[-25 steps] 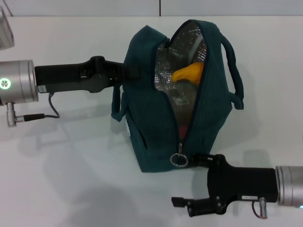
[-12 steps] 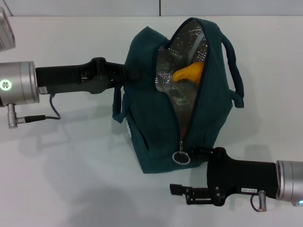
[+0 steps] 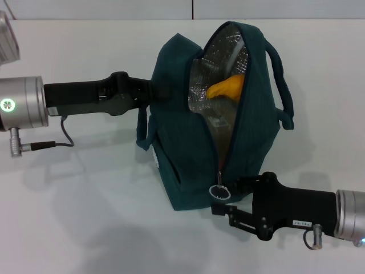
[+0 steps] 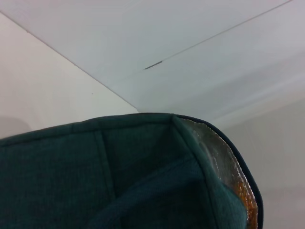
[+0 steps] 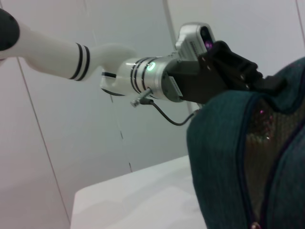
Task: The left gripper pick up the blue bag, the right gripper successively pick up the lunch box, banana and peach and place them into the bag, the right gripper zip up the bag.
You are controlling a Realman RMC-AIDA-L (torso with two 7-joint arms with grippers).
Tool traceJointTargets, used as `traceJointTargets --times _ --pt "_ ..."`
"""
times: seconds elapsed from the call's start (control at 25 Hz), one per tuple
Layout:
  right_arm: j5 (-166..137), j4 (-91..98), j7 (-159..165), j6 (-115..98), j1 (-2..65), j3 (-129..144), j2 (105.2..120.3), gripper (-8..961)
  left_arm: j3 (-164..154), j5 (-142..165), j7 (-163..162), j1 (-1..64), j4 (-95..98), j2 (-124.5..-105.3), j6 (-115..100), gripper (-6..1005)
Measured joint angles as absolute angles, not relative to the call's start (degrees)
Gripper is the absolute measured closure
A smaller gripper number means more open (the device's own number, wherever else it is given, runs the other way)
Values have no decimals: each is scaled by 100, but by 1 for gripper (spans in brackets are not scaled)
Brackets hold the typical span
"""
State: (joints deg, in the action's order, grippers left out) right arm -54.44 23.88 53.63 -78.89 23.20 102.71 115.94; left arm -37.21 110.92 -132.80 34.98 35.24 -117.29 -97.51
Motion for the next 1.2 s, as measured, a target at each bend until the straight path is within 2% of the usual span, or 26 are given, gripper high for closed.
traceJointTargets --times 0.48,0.64,1.2 --pt "-5440 2409 5461 -7796 2320 10308 11592 740 -3745 11034 -13276 3488 3524 -11732 -9750 958" --pt "-5440 2407 5461 -7796 2320 10273 11592 926 -3744 11030 -13267 3480 3524 -11728 -9748 958" --pt "-5384 2384 5207 -8843 1967 9297 11533 936 -3724 11029 -13165 3444 3524 -11715 -9737 959"
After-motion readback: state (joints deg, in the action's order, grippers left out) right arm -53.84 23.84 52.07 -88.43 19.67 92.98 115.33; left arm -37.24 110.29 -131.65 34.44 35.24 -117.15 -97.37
